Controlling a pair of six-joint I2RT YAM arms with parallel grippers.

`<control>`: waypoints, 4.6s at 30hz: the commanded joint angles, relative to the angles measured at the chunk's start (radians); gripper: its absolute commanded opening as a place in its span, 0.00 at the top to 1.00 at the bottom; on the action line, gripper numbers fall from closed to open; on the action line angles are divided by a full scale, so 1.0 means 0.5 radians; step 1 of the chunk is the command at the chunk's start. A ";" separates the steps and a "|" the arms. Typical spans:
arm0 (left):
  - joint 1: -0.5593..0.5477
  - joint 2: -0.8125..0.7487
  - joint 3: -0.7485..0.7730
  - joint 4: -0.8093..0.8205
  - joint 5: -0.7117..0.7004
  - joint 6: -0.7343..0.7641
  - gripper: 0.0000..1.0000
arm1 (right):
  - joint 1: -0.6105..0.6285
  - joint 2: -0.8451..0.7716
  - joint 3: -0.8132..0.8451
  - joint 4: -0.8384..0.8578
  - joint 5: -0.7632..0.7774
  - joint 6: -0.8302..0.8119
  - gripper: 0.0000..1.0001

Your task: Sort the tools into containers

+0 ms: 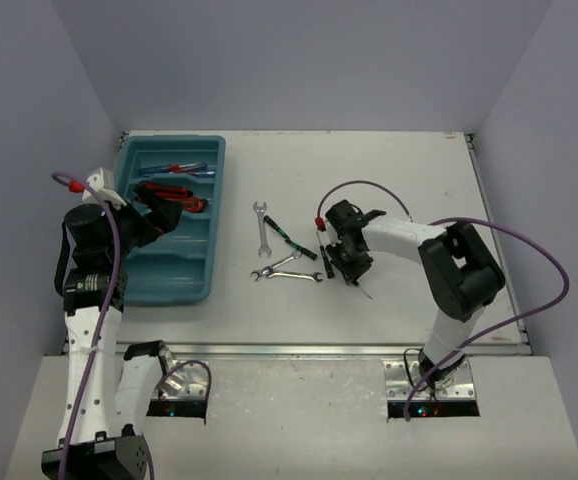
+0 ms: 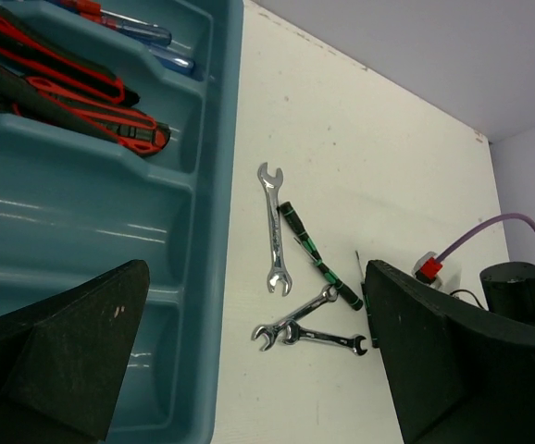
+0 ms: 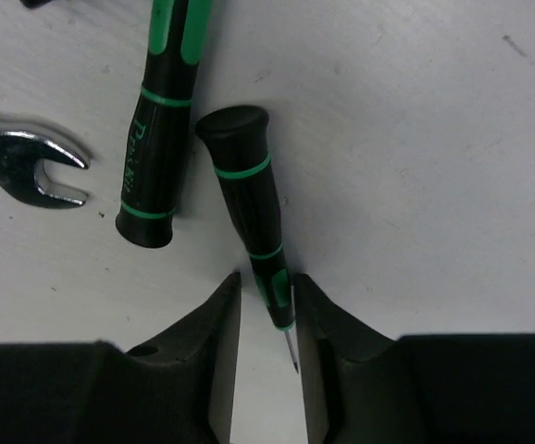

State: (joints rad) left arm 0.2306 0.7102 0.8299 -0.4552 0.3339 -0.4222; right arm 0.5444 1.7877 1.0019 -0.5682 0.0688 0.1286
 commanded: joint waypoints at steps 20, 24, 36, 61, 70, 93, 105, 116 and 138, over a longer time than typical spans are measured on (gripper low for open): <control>-0.047 -0.001 -0.220 0.467 0.667 -0.106 0.00 | -0.168 -0.459 0.009 -0.035 0.076 0.221 1.00; -0.250 0.015 -0.323 0.785 0.808 -0.280 0.00 | -0.101 -0.717 -0.025 0.099 -0.281 0.249 1.00; -1.260 0.327 -0.542 2.051 0.520 -0.702 0.00 | 0.094 -1.017 -0.137 1.087 -1.915 0.590 1.00; -1.656 0.619 -0.221 1.527 -0.041 -0.574 1.00 | 0.138 -1.038 -0.036 1.037 -1.514 0.634 0.88; -0.988 0.809 0.158 0.543 -0.902 -0.758 1.00 | -0.057 -1.427 -0.306 0.504 -0.199 0.485 0.01; -0.015 1.178 0.008 0.592 -1.276 -1.079 0.19 | -0.190 -1.052 -0.343 0.434 -0.208 0.577 0.01; -0.078 0.186 -0.059 0.513 -0.610 -0.793 0.00 | 0.062 -0.282 0.019 0.328 0.144 0.677 0.22; -0.088 -0.025 -0.280 0.584 0.112 -0.428 0.00 | 0.059 0.138 0.221 0.316 0.119 0.652 0.60; -1.113 0.746 -0.686 2.448 0.764 -0.854 0.00 | 0.019 -1.026 -0.480 1.275 -1.237 0.625 1.00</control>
State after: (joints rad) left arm -0.2368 1.0255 0.4907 0.4065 0.6407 -0.7686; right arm 0.5518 1.3981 0.8202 -0.2236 -0.1831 0.4429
